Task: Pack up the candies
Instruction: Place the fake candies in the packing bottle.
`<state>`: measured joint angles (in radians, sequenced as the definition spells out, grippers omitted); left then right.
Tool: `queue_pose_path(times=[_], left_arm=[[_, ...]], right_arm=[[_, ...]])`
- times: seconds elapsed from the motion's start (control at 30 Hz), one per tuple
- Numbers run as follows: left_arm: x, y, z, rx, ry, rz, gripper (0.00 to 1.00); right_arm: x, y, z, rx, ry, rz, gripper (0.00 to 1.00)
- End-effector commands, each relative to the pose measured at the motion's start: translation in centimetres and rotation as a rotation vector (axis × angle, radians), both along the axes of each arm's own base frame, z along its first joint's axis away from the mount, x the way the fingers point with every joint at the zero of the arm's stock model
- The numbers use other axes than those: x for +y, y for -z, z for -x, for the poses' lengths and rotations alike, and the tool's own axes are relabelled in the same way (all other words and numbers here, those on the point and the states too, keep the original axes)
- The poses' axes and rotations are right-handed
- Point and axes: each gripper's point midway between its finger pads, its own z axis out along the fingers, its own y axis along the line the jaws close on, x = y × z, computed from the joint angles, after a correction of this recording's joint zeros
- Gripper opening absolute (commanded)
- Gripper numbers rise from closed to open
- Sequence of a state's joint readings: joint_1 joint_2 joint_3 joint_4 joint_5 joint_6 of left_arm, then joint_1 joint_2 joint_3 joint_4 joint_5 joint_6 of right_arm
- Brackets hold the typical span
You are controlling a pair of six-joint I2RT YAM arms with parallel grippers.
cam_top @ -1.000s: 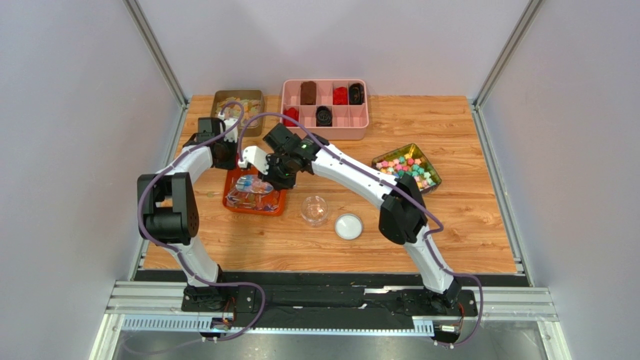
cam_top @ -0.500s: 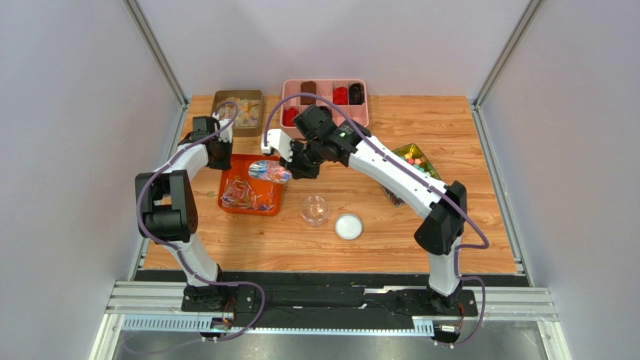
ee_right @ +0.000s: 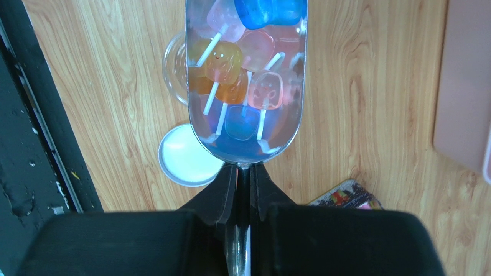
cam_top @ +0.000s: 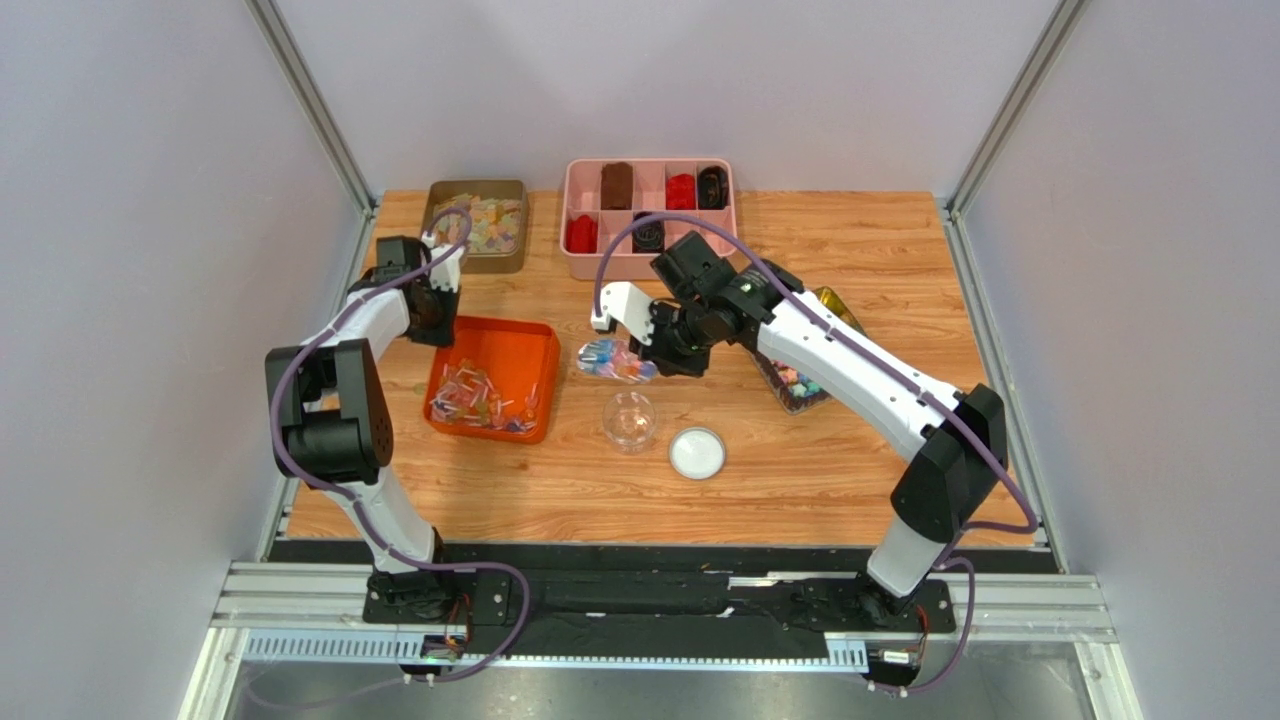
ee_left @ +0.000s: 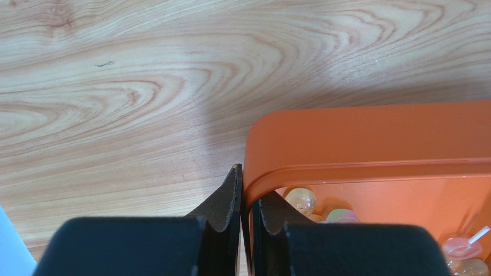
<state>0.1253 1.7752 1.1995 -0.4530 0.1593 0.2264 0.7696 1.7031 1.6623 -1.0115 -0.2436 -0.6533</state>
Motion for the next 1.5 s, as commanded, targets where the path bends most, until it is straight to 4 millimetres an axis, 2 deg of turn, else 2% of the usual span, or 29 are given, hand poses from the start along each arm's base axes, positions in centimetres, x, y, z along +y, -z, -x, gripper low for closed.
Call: queue_pose_path(times=[0.0,0.07,0.4,1.07,1.47], left_arm=[[-0.6,-2.3,0.1,-0.039,0.042,0.025,0.00],[-0.6,-2.3,0.3,-0.033,0.046,0.023,0.00],[-0.7,-3.4,0.8,-0.045,0.044,0.031,0.00],[-0.4,-2.7,1.4,-0.021,0.024,0.033,0.00],[-0.3,-3.0,1.7,-0.032,0.020,0.028,0.00]], right_arm=[[-2.4,-1.4,0.2,-0.102,-0.004,0.010,0.00],[-3.3,-0.4,0.7,-0.092,-0.002,0.035,0.00],[-6.2,1.5,1.3,-0.114,0.016,0.186,0.00],[-7.5,4.5,2.4,-0.146,-0.012,0.476,0.00],[-6.9,4.3,2.6,-0.174,-0.050,0.582,0.00]])
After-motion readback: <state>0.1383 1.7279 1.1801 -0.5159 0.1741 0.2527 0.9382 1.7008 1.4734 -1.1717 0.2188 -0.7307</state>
